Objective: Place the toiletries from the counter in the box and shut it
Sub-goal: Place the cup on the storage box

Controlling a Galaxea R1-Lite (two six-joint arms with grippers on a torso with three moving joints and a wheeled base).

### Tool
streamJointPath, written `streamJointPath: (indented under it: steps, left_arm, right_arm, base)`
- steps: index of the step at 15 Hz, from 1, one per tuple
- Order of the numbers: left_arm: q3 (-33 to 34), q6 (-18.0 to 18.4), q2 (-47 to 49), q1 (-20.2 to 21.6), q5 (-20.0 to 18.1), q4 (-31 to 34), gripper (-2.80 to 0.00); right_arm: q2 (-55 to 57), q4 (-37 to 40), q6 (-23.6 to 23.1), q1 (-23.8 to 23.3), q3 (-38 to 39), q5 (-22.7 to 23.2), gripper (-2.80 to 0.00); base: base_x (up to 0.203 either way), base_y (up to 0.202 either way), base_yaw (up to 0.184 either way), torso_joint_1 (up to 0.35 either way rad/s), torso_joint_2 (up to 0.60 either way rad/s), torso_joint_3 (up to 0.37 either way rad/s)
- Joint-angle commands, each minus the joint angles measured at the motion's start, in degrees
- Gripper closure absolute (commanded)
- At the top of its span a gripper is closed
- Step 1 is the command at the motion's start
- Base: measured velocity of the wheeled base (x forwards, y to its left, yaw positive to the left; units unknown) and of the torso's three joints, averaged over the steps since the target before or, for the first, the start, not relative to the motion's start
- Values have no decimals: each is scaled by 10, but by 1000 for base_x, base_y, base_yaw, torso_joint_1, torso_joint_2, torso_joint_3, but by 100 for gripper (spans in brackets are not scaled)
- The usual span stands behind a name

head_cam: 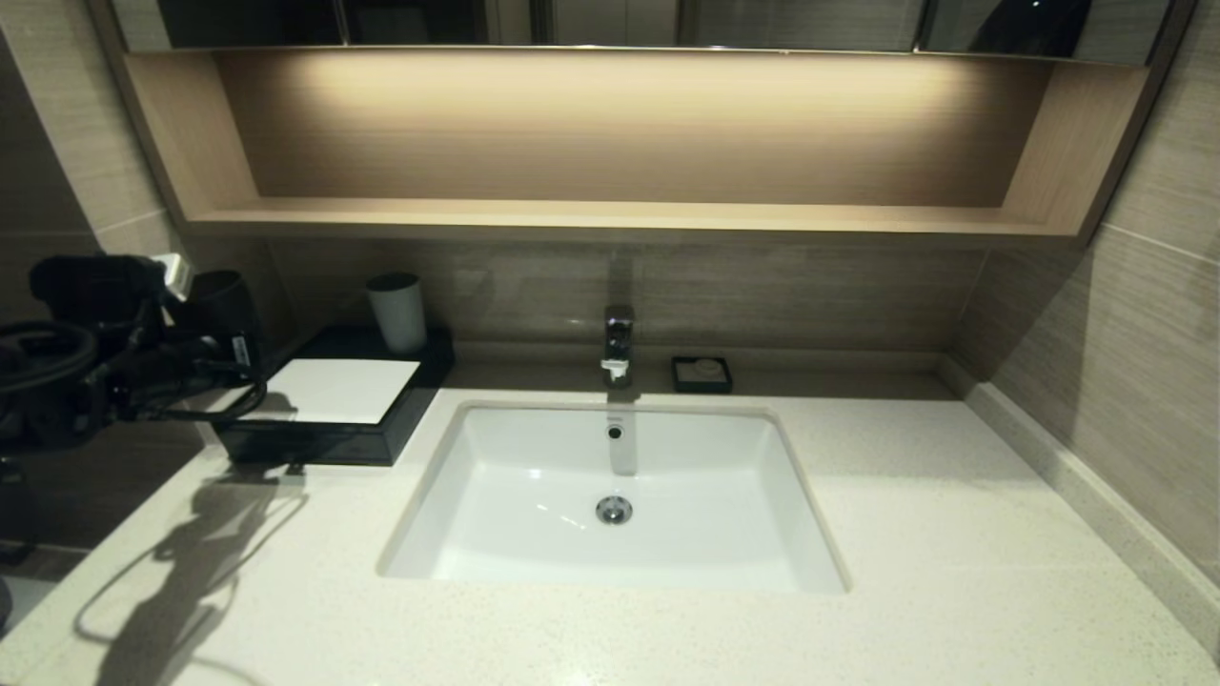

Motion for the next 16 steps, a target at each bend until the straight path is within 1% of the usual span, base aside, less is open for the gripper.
streamJointPath:
  steps: [1, 4, 8, 10, 16]
  left_arm:
    - [-21, -1, 23, -3, 0, 12, 0]
    - [-39, -1, 37, -5, 0, 18, 0]
    - [-49, -1, 54, -21, 1, 17, 0]
    - [-61, -3, 65, -25, 10, 17, 0]
    - [-92, -2, 96, -24, 14, 16, 0]
  right_arm:
    - [1, 0, 0, 0, 0, 0, 0]
    - [1, 0, 0, 0, 0, 0, 0]
    - [1, 0, 0, 0, -1, 0, 0]
    - [1, 0, 0, 0, 0, 0, 0]
    - [1, 0, 0, 0, 0, 0, 0]
  base:
    - [0, 0, 0, 0, 0, 0]
    - [0, 0, 0, 0, 0, 0]
    - [0, 0, 0, 0, 0, 0]
    - [0, 0, 0, 0, 0, 0]
    - [0, 0, 0, 0, 0, 0]
